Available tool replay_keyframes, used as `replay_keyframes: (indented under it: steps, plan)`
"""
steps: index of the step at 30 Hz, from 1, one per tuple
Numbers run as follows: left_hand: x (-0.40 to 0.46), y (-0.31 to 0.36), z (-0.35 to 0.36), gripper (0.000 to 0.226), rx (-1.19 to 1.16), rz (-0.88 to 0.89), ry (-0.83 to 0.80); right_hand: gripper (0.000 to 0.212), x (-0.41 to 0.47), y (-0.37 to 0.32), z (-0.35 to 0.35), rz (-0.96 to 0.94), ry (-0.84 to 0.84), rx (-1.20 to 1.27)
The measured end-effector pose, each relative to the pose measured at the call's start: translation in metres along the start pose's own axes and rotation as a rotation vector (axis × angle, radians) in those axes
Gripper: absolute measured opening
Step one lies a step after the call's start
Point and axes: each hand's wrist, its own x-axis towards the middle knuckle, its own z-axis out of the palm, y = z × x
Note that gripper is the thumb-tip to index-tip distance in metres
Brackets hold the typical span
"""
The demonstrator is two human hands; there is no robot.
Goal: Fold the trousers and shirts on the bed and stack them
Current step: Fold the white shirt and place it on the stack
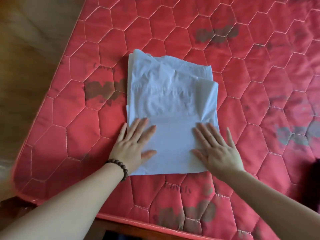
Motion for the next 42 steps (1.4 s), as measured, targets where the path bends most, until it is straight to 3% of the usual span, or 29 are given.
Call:
replay_keyframes:
  steps: [2,4,6,8,13,15,18,19,22,24,27,31,36,39,42]
  plan:
    - [0.0,-0.009,-0.007,0.063,-0.011,0.048,0.016,0.06,-0.002,0.018,-0.007,-0.06,-0.014,0.011]
    - [0.003,-0.025,-0.016,0.056,-0.018,0.038,0.072,0.055,0.003,0.041,-0.019,-0.031,0.074,0.046]
    - [0.005,-0.044,-0.024,0.07,-0.007,-0.036,0.099,0.074,0.008,0.062,-0.028,0.024,0.132,0.032]
    - [0.006,-0.056,-0.028,0.085,0.031,-0.06,0.089,0.091,0.013,0.07,-0.029,-0.053,0.114,-0.019]
    - [0.019,-0.045,-0.027,0.085,0.109,0.23,0.046,0.094,0.029,0.051,-0.032,-0.36,0.047,-0.103]
    - [0.02,-0.048,-0.03,0.088,0.059,0.332,0.013,0.084,0.027,0.046,-0.038,-0.403,0.014,0.004]
    - [0.017,-0.056,-0.039,0.084,-0.17,0.369,-0.16,0.063,0.015,0.042,-0.05,-0.3,-0.097,0.439]
    - [0.017,-0.058,-0.041,0.074,-0.315,0.307,-0.239,0.052,0.013,0.041,-0.056,-0.195,-0.148,0.588]
    - [0.026,-0.054,-0.063,0.028,-0.949,-0.209,-0.26,0.023,0.017,0.045,-0.062,0.174,-0.197,0.856]
    - [0.036,-0.049,-0.067,0.016,-1.057,-0.386,-0.139,0.014,0.026,0.041,-0.055,0.385,-0.102,1.068]
    - [0.046,-0.029,-0.063,0.021,-1.239,-0.582,-0.018,0.021,0.037,0.023,-0.043,0.622,-0.019,1.383]
    - [0.048,-0.014,-0.047,0.033,-1.145,-0.735,0.164,0.018,0.043,0.006,-0.03,0.73,0.141,1.17]
    - [0.057,-0.012,-0.049,0.049,-1.074,-0.639,0.366,0.029,0.039,-0.006,-0.026,0.755,0.378,1.154]
    - [0.065,-0.008,-0.043,0.05,-0.942,-0.679,0.39,0.031,0.045,-0.012,-0.024,0.8,0.428,1.076]
    - [0.066,0.0,-0.04,0.036,-0.783,-0.794,0.37,0.031,0.053,-0.017,-0.025,0.887,0.4,1.007]
